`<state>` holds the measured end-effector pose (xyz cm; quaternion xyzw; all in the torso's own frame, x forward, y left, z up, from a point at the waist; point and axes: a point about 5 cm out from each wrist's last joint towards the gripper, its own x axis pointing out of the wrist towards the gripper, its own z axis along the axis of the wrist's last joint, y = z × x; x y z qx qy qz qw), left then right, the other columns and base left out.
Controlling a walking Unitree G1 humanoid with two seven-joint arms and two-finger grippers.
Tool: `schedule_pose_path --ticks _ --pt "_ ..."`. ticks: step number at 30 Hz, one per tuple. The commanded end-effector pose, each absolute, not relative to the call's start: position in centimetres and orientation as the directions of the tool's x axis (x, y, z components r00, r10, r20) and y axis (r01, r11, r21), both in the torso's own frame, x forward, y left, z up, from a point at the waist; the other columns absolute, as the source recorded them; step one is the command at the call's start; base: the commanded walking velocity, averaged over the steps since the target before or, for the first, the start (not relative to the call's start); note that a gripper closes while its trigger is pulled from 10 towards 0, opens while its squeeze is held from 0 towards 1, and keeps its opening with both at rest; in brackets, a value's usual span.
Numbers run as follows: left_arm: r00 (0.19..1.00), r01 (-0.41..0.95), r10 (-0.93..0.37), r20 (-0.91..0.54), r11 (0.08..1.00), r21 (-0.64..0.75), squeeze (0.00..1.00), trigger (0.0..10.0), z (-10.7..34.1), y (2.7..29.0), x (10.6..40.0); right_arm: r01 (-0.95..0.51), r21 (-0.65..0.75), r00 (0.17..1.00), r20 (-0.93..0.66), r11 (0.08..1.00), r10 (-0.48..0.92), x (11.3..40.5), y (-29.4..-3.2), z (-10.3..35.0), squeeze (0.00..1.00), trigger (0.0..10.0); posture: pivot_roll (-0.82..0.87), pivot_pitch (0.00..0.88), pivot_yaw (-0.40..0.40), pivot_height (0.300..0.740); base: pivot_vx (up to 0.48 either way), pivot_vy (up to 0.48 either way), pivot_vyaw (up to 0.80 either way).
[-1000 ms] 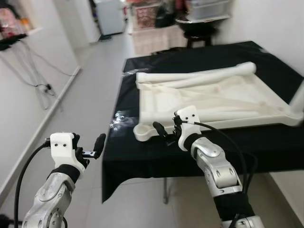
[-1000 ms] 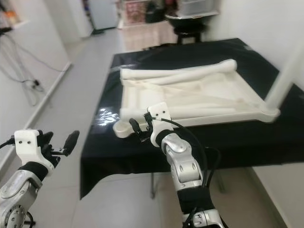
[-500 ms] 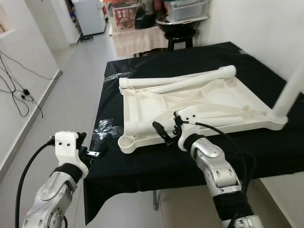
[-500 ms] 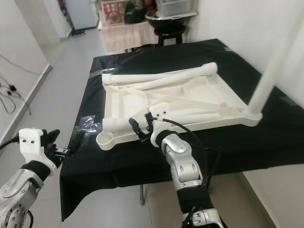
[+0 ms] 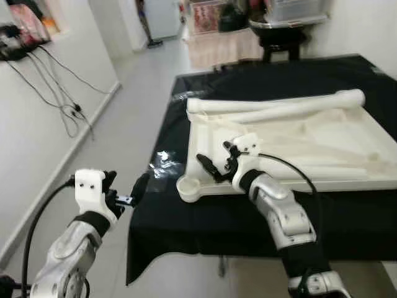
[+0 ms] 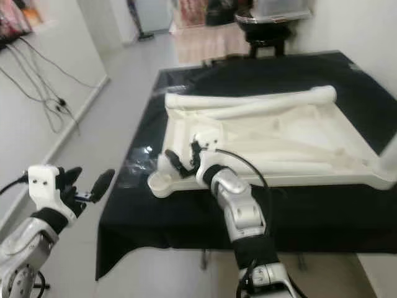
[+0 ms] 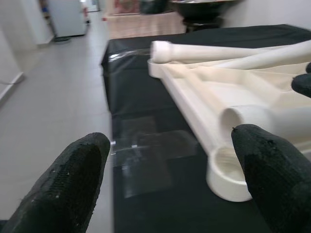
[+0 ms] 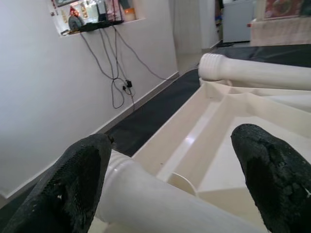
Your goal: Building children table
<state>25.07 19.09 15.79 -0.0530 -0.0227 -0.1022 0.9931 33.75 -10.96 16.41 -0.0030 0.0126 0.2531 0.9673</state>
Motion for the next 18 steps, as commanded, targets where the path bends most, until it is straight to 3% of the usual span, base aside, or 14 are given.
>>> schedule_pose_path --ticks 1,8,11,18 --pt "0.973 0.233 -0.231 0.024 0.968 -0.090 0.00 10.0 15.8 19.2 25.3 -0.513 0.020 0.858 -0.009 0.858 0.513 33.6 -10.2 16.4 0.00 10.0 -0.07 0.006 0.103 0.740 0.000 0.000 0.00" --pt "0.952 0.305 -0.305 0.023 0.944 -0.128 0.00 10.0 16.9 18.4 26.2 -0.520 0.030 0.854 -0.002 0.854 0.520 33.6 -10.1 16.4 0.00 10.0 -0.07 0.008 0.104 0.740 0.000 0.000 -0.69" --pt "0.943 0.333 -0.333 0.001 0.941 -0.054 0.00 10.0 17.2 18.0 27.1 -0.520 0.037 0.854 0.002 0.853 0.520 33.7 -10.0 16.5 0.00 10.0 -0.06 0.012 0.105 0.740 0.000 0.000 -0.80" --pt "0.941 0.329 -0.334 -0.050 0.940 -0.088 0.00 10.0 17.4 17.9 28.0 -0.521 0.040 0.853 0.005 0.852 0.522 33.7 -10.0 16.6 0.00 10.0 -0.06 0.018 0.106 0.740 0.000 0.000 -0.80"
